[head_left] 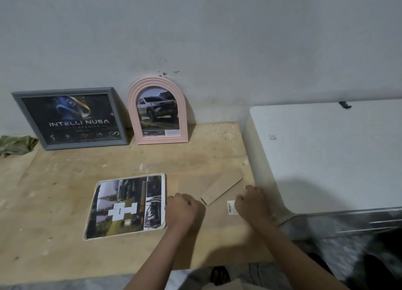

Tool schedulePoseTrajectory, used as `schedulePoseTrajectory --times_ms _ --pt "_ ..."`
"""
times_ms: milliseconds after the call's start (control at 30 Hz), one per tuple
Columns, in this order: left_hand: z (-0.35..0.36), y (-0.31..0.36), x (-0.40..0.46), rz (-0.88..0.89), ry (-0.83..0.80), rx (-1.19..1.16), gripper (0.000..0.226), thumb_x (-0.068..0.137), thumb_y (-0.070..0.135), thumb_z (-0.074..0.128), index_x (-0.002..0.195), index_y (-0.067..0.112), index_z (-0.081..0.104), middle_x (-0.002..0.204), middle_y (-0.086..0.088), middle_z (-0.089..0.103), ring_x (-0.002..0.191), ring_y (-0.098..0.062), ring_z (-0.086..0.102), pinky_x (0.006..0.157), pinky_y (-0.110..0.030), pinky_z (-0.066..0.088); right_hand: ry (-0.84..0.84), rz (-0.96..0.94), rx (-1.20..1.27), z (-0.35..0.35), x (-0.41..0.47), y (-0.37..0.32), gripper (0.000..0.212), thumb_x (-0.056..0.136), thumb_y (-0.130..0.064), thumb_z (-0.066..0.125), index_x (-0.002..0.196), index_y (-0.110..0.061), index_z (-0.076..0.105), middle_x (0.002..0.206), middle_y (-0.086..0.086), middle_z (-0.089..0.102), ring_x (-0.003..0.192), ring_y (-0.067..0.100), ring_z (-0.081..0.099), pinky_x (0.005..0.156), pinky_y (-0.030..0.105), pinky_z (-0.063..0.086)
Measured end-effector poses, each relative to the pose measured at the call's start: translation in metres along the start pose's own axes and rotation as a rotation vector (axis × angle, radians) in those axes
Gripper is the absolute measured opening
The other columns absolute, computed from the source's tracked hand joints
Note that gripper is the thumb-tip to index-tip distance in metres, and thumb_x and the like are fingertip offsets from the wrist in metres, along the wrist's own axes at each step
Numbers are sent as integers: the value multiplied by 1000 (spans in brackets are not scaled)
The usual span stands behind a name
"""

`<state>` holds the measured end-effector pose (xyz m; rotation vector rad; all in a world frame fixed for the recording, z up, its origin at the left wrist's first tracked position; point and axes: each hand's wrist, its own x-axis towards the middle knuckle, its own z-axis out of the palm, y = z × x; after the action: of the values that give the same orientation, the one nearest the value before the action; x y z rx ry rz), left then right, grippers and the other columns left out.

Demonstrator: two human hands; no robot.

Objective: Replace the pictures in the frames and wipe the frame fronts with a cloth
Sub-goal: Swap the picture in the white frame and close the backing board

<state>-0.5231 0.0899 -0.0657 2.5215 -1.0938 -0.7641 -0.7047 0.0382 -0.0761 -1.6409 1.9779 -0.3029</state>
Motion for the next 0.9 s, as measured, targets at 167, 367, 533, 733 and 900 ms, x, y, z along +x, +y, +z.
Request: schedulePoseTrajectory --times_ms 167,367,533,733,900 --pt "4 10 2 -159 24 -83 36 85 31 52 107 2 59 116 -21 57 110 -40 54 90 -38 46 16 55 5 9 1 -4 29 84 -20 51 104 0 56 106 18 57 86 30 51 68 29 36" --pt "-3 8 3 -166 67 -223 9 80 16 50 80 15 59 106 -18 60 104 -39 55 81 -35 45 0 192 215 11 10 -1 12 85 -15 51 94 -8 55 110 23 60 98 36 58 55 20 32" --pt "-17 -11 10 -39 134 -326 16 75 3 52 63 13 54 75 -15 63 75 -35 58 63 -32 43 14 153 406 8 7 -7 33 86 -5 56 119 0 61 111 17 66 92 32 67 57 18 47" --pt "-51 -47 21 -28 190 -364 19 77 -2 53 69 16 56 75 -6 55 73 -24 47 67 -28 37 -52 11 383 16 -10 -39 22 81 -12 60 102 -17 67 92 0 72 75 19 69 50 27 54" --pt "-86 -92 38 -55 220 -320 13 78 -1 53 74 4 64 73 -11 58 69 -24 48 58 -25 33 -167 -118 323 34 -27 -81 22 73 -18 57 86 -34 65 82 -14 71 69 8 67 50 21 49"
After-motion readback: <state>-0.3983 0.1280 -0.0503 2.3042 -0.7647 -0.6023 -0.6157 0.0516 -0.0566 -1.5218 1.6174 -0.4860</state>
